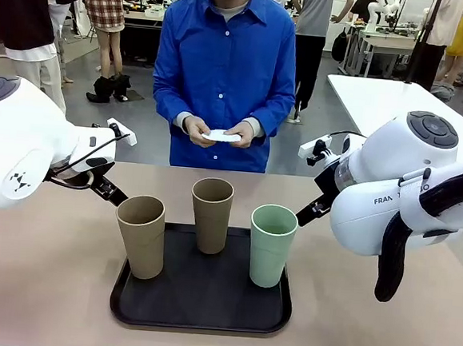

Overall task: Place coasters on the table and set cups on them.
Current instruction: Pick up one Reusable plastic cup and place it on a coaster set by the human.

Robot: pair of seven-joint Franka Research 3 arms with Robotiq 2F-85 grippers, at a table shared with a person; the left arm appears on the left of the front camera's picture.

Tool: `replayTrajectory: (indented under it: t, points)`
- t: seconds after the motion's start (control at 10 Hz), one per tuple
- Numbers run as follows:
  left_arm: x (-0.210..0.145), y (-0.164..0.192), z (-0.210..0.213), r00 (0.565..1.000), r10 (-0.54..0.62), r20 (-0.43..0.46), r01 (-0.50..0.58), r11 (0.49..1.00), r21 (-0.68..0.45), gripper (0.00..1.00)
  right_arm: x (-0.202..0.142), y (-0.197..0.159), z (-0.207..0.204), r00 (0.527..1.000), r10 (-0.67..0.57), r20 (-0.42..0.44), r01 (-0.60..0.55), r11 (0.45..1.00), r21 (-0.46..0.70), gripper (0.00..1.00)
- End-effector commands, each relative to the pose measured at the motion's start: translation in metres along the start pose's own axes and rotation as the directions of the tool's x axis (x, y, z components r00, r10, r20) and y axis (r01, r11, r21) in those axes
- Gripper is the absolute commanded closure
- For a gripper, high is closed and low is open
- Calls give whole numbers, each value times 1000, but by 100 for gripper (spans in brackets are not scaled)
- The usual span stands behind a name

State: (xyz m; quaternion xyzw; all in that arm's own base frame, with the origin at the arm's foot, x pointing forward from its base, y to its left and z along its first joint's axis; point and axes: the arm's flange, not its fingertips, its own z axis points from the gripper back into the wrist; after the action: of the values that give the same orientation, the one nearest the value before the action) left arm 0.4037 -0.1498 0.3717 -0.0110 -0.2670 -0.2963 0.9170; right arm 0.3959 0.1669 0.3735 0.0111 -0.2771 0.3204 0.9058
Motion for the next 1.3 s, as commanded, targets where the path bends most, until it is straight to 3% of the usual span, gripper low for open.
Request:
replayTrajectory:
  t: [0.0,0.2,0.3,0.5,0.7,0.8,0.9,1.1,1.2]
  points:
    - [0,0,0,1000,0,0,0,1000,0,0,0,0,0,1000,0,0,0,1000,0,0]
    - [0,0,0,1000,0,0,0,1000,0,0,0,0,0,1000,0,0,0,1000,0,0]
    - [7,22,27,999,-33,-33,36,995,88,0,4,-18,15,1000,-20,-1,20,1000,-13,0]
    - [1,44,90,995,-75,-58,81,991,104,0,-13,-20,66,993,-4,-117,2,1000,-17,0]
    - [-11,40,132,989,-48,-143,52,998,25,0,-41,-12,112,962,-75,-261,83,996,22,0]
    - [-20,28,148,978,-36,-204,34,999,-14,0,-57,9,132,946,-46,-320,72,995,69,0]
    - [-34,12,162,971,-29,-237,21,999,-35,0,-80,34,146,928,-11,-371,44,996,81,0]
    - [-48,7,169,965,50,-259,-54,999,-8,0,-110,49,140,908,-15,-418,43,997,58,0]
    - [-31,17,161,969,-36,-246,31,999,-21,0,-43,12,145,922,-8,-388,38,997,70,0]
